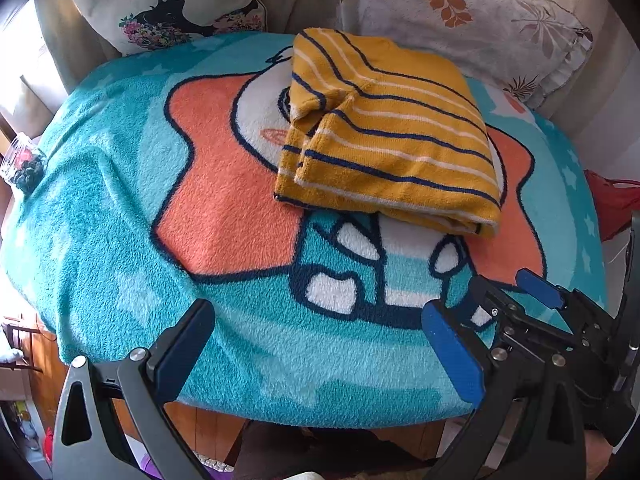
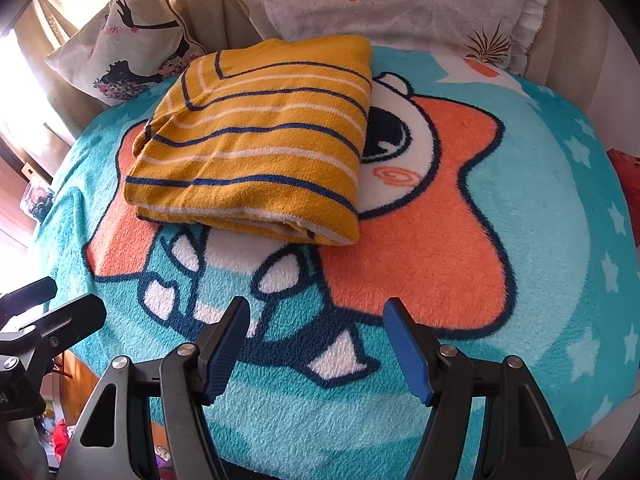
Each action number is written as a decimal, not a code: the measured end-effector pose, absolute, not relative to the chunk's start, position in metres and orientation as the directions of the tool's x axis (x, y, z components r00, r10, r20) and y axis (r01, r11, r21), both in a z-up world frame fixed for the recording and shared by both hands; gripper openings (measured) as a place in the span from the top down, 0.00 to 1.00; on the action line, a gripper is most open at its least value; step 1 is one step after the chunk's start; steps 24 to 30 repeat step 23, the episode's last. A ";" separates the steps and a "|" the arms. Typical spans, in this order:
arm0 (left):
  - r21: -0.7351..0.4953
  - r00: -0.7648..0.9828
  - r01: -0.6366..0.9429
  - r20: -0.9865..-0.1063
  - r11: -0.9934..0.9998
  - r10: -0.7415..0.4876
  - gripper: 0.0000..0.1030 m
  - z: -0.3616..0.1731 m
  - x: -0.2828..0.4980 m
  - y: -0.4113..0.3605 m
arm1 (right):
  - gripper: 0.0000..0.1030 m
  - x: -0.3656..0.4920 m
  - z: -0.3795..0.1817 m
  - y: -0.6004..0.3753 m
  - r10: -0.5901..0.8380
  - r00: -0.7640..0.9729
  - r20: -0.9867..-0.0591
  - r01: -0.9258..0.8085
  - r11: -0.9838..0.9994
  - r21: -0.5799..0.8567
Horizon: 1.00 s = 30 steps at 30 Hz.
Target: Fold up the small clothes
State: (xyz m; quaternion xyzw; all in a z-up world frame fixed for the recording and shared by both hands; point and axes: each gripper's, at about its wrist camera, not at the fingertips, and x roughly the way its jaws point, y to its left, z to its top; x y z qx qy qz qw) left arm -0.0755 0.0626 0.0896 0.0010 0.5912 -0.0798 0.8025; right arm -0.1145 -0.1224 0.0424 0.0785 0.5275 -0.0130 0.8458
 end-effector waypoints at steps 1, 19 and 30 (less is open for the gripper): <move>-0.094 0.286 0.129 -0.950 0.987 -0.127 0.00 0.089 -0.075 0.063 | 0.28 -0.114 0.042 -0.122 0.059 0.443 -0.895 0.103 0.988 0.117; -0.164 0.231 0.133 -0.954 0.978 -0.191 0.00 0.076 -0.070 0.044 | 0.28 -0.119 0.046 -0.133 0.020 0.464 -0.886 0.088 0.994 0.068; -0.160 0.248 0.149 -0.949 0.976 -0.193 0.00 0.083 -0.068 0.036 | 0.28 -0.120 0.050 -0.142 0.016 0.477 -0.879 0.104 0.992 0.074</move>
